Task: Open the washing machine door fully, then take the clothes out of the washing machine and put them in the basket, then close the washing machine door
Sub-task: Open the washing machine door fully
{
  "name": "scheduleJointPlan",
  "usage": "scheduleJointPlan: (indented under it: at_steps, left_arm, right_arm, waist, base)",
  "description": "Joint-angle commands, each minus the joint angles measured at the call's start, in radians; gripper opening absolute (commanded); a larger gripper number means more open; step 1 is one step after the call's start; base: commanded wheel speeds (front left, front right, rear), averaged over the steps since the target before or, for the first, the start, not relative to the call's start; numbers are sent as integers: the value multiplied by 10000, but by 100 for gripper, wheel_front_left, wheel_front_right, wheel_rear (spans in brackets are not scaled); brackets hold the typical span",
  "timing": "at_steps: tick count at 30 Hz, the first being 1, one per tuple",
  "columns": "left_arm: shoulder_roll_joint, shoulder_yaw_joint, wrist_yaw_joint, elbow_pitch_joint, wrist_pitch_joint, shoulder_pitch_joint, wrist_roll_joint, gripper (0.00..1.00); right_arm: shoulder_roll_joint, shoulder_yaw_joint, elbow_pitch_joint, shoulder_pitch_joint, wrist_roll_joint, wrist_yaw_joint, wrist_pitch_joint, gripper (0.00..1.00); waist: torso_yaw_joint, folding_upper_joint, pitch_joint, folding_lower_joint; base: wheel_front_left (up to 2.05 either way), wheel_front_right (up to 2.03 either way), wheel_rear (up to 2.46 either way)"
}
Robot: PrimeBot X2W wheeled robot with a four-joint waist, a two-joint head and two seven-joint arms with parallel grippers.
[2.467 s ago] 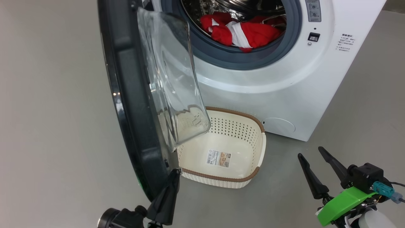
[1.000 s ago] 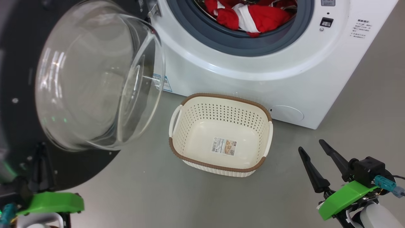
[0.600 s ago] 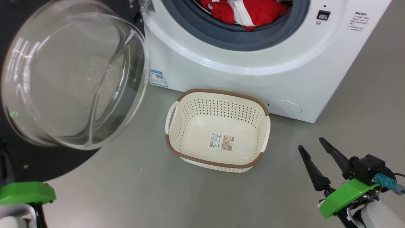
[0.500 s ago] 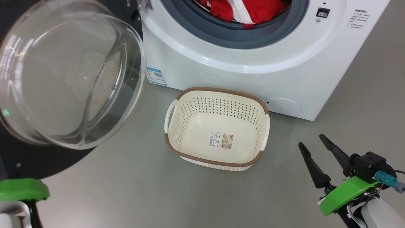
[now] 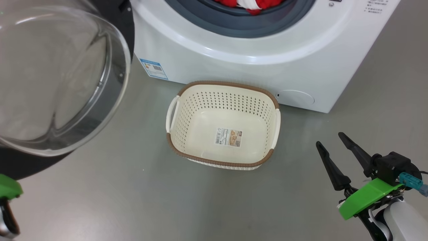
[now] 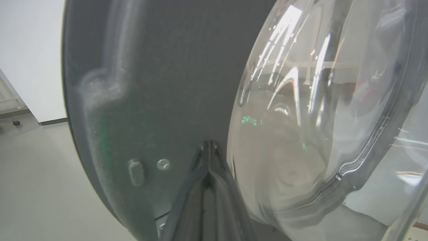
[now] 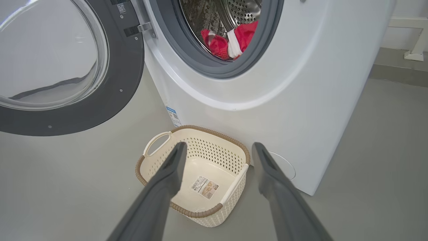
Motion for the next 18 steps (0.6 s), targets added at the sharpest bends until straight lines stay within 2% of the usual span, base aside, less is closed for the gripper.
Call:
scheduleJointPlan:
  at_steps: [1,10,18]
  left_arm:
    - [718,487,-101,-21,-53,-434,11,0]
    - [1089,988,-163,800,-53,-1111,85,0]
    - [1060,1365,-286,1022,-53,-1321,99,0]
  right_arm:
    - [-141,175,-254,-122,19,16,-120,100]
    - [-317,193,-308,-278,28,16,-120,100]
    - [-343,203,-254,-337,44,16,-120,100]
  waist:
    - [-95,0,148,0]
    - [-207,0,456,0]
    - [-207,0,390,0]
  base:
    - [0,0,0]
    - [0,0,0]
    - [0,0,0]
